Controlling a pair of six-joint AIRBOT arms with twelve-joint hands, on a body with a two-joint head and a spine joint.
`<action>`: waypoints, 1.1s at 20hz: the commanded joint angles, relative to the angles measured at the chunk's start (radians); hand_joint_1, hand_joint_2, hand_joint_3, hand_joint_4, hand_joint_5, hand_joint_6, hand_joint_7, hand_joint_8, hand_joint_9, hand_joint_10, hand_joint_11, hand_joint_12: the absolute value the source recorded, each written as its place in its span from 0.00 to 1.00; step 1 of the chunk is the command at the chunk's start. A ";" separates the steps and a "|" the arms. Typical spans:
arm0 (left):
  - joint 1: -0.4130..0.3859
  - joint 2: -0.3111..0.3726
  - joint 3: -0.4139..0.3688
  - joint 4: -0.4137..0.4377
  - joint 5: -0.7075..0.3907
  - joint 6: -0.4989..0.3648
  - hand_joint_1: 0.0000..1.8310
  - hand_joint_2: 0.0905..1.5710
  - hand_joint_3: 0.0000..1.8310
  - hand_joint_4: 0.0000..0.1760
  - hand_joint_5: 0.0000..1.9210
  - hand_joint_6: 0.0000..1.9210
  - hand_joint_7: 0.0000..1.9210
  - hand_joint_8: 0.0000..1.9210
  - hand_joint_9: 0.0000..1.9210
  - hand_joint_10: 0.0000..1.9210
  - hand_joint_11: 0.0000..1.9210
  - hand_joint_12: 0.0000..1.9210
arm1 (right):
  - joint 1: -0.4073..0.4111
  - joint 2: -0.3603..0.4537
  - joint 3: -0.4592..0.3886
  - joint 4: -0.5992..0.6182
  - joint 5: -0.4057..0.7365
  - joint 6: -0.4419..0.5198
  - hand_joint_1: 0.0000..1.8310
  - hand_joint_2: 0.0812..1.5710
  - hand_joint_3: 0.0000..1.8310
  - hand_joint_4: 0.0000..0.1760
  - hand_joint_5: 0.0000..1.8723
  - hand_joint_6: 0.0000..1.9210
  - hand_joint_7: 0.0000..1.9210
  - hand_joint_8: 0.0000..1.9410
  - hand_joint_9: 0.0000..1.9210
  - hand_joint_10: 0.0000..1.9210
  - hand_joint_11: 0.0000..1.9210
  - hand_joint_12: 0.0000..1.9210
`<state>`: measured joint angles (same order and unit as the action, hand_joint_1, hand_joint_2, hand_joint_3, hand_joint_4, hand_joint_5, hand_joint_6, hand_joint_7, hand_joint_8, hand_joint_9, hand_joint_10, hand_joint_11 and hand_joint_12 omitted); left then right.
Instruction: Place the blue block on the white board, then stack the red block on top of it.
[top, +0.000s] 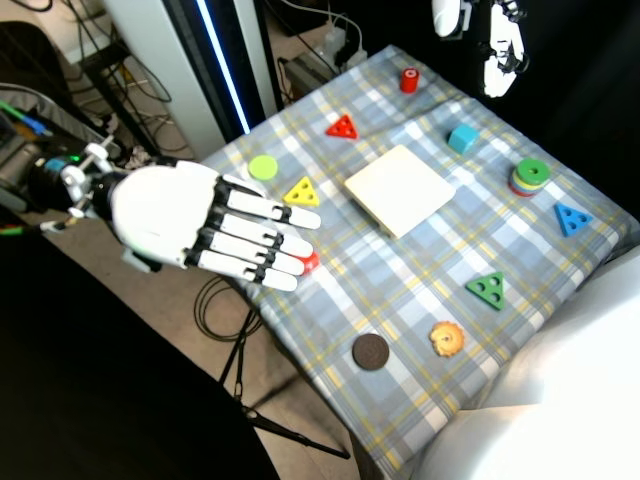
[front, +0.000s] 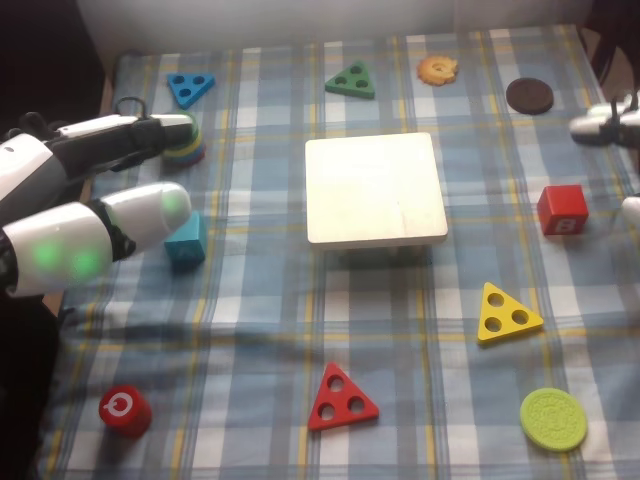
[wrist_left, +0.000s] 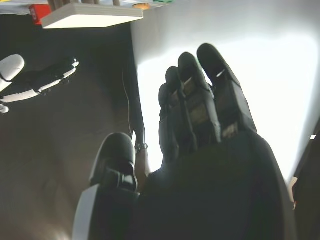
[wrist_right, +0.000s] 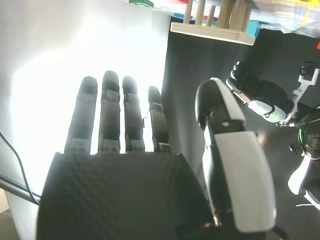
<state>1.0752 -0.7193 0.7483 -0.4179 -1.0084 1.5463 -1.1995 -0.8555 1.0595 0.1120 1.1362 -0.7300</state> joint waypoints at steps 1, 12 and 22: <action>-0.011 0.004 0.007 0.007 -0.095 0.012 0.22 0.72 0.00 0.93 0.22 0.00 0.19 0.00 0.16 0.00 0.01 0.24 | 0.015 0.002 0.005 0.013 0.121 0.011 0.25 0.89 0.00 0.01 0.26 0.00 0.26 0.00 0.25 0.00 0.18 0.14; -0.151 -0.100 0.082 -0.259 0.121 0.628 0.40 0.60 0.00 1.00 0.25 0.00 0.21 0.00 0.19 0.00 0.02 0.28 | 0.041 0.002 0.005 -0.034 0.121 0.031 0.29 0.89 0.00 0.00 0.27 0.00 0.28 0.00 0.26 0.00 0.20 0.11; -0.215 -0.169 0.164 -0.353 0.232 0.834 0.45 0.61 0.00 0.80 0.38 0.00 0.25 0.00 0.20 0.00 0.00 0.33 | 0.040 0.002 0.008 -0.038 0.120 0.032 0.28 0.89 0.00 0.00 0.27 0.00 0.28 0.00 0.26 0.00 0.20 0.09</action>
<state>0.8753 -0.8837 0.9100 -0.7994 -0.6853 2.3806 -1.1740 -0.8555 1.0637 0.0586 1.1381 -0.7055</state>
